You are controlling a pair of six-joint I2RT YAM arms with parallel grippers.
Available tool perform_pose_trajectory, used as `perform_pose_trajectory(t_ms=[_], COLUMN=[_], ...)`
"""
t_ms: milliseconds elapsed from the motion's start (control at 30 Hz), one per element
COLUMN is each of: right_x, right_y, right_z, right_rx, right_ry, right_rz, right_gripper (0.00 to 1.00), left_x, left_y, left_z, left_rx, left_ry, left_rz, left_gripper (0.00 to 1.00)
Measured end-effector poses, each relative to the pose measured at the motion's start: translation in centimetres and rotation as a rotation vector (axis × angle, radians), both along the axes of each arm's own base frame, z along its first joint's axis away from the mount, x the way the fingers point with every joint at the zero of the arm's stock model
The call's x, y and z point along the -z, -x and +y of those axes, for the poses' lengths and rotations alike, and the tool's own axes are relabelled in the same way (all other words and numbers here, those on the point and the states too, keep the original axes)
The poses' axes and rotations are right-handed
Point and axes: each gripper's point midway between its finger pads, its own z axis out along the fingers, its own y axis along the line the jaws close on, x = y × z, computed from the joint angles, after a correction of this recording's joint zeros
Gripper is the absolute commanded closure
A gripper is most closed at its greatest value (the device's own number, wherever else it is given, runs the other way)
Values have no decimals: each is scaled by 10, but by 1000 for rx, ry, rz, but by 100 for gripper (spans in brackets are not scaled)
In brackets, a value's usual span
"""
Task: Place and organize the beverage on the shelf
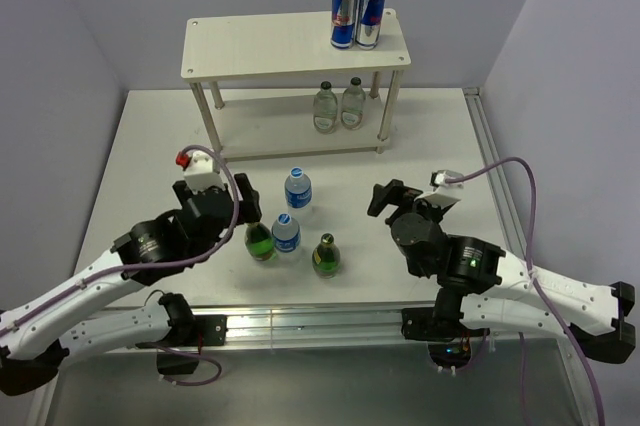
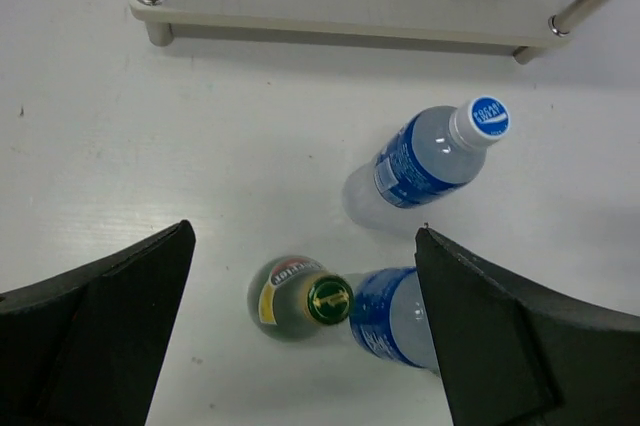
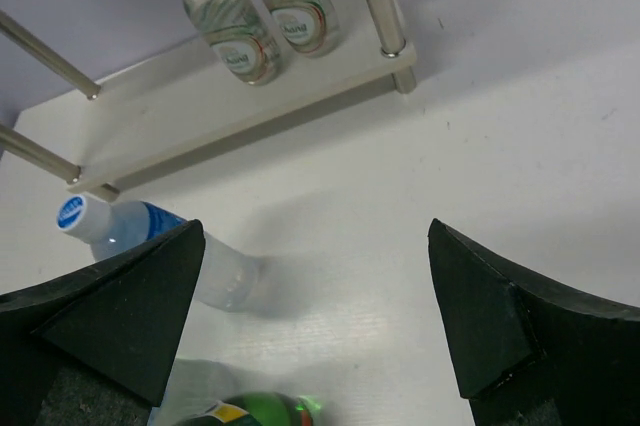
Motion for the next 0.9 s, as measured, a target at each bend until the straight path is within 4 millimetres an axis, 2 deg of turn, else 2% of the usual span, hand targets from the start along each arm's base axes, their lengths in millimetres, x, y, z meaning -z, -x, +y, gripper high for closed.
perform_pose_trajectory(t_ms=[100,167,333,467,733,900], right_x=[14,22,32,33,40,50], right_y=[4,6,8,10,13,13], right_z=[-7,-10,-14,-17,-24,-24], right_rx=[4,7,9,9,10,12], right_ry=[12,23,44,35,28,51], right_rz=[19,32,49,47,48,61], right_gripper=[0,0,0,0,0,0], left_x=[8,20,66,77,97,111], left_y=[14,20,38,41,35,30], left_z=[-8,-17,-35,-31,-14,-11], left_rx=[-5,-11,-1,-29,-112,-141], left_ry=[32,30,-38,-22,32,37], left_rz=[16,28,57,24,-46,-97], left_gripper=[1,1,1,1,1,5])
